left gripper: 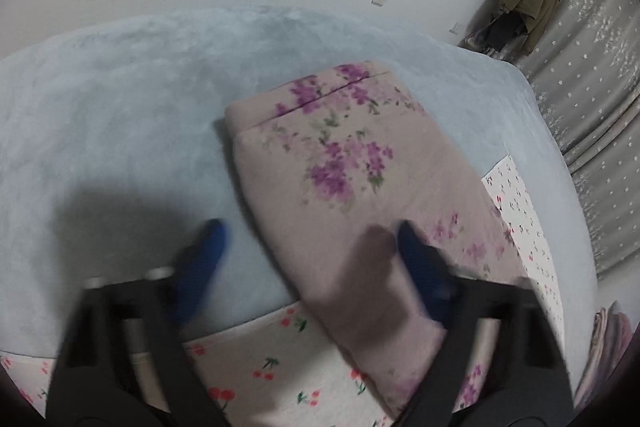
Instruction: Fold large clothes
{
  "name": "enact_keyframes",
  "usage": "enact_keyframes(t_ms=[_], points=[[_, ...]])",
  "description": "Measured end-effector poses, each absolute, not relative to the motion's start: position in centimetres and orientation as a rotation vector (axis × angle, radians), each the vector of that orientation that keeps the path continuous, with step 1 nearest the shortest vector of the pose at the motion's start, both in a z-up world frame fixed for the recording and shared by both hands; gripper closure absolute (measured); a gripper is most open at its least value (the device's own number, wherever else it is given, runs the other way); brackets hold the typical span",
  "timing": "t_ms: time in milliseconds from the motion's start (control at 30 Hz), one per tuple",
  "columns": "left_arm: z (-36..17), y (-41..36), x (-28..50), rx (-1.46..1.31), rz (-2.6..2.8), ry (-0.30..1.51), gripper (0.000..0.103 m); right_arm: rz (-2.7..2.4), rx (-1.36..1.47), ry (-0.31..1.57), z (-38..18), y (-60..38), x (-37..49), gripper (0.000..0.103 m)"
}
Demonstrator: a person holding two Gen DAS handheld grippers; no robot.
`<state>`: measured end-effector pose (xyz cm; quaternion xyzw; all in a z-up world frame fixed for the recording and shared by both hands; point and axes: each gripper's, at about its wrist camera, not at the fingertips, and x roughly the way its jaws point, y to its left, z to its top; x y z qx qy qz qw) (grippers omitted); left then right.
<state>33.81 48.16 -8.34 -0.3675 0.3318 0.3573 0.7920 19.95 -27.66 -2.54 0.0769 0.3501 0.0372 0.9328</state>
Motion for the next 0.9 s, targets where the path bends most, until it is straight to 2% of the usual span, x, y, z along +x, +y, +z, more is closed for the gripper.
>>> enact_keyframes(t_ms=[33,100,233,567,767,900], points=[[-8.6,48.5,34.3,-0.785,0.77,0.718,0.08,0.075,0.162,0.726,-2.8,-27.8,20.1,0.018],[-8.3,48.4,34.1,-0.804,0.77,0.696,0.09,0.081,0.171,0.726,-2.8,-28.1,20.1,0.018],[-4.2,47.5,32.1,-0.838,0.723,0.51,0.091,0.07,0.18,0.694,-2.4,-28.4,19.7,0.018],[12.8,38.2,29.6,-0.675,0.454,0.224,0.092,0.066,0.258,0.687,-2.2,-30.1,19.6,0.018],[21.1,27.0,29.6,-0.504,0.121,0.134,0.092,0.042,0.313,0.699,-2.4,-31.5,19.9,0.018],[23.1,17.7,29.3,-0.418,-0.116,0.13,0.092,0.043,0.375,0.696,-2.3,-32.8,19.8,0.018]])
